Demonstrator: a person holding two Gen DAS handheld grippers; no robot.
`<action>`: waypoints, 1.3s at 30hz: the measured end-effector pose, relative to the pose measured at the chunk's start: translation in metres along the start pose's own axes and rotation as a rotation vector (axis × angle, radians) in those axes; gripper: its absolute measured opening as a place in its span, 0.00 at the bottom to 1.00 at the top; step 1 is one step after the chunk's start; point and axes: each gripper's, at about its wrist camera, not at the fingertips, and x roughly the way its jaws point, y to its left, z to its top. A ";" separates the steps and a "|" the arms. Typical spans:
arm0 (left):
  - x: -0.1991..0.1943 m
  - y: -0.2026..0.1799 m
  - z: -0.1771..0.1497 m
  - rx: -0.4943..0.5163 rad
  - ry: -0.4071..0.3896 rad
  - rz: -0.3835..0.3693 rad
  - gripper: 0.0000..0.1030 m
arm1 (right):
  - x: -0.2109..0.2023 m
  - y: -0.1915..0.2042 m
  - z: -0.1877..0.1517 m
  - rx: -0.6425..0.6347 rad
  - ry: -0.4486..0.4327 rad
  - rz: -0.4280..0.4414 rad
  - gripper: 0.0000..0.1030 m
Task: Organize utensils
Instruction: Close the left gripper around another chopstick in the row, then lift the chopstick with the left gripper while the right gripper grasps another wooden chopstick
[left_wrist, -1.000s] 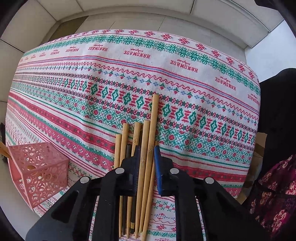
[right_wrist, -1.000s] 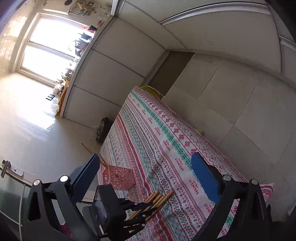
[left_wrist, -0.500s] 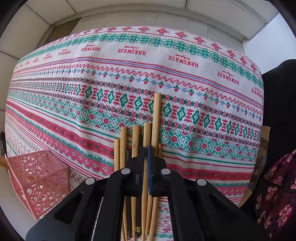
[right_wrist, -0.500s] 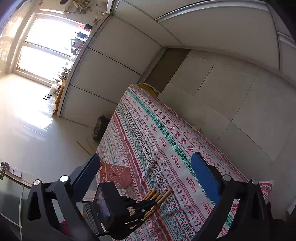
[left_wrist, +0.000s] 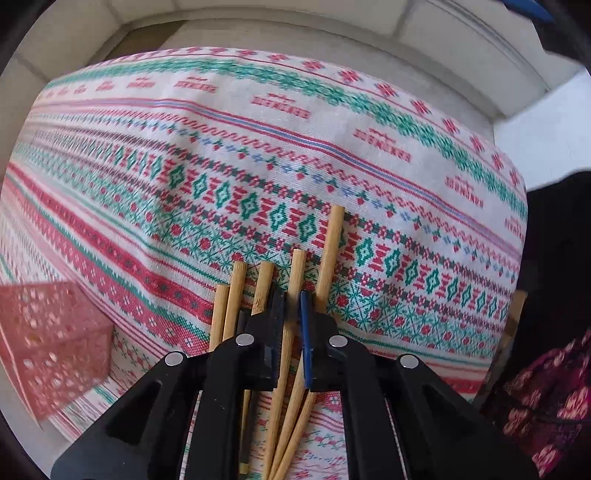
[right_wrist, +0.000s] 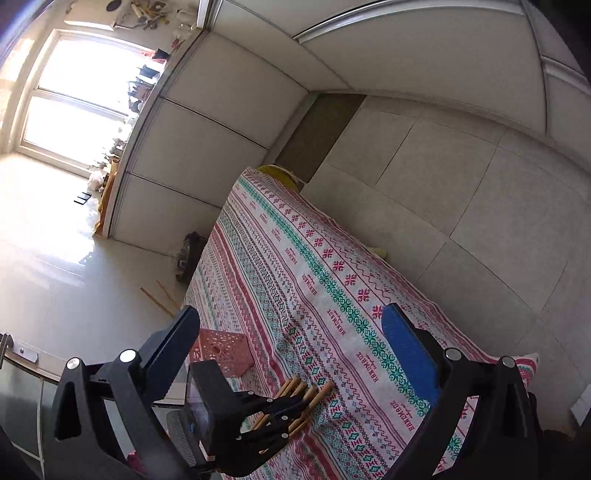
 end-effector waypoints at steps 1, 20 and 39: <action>-0.003 0.004 -0.006 -0.077 -0.054 0.028 0.08 | 0.004 0.001 -0.002 -0.012 0.014 -0.018 0.93; -0.177 0.010 -0.178 -0.449 -0.916 0.149 0.07 | 0.163 0.031 -0.104 -0.089 0.507 -0.472 0.54; -0.159 0.027 -0.187 -0.529 -0.777 0.044 0.08 | 0.156 0.048 -0.111 -0.279 0.382 -0.492 0.09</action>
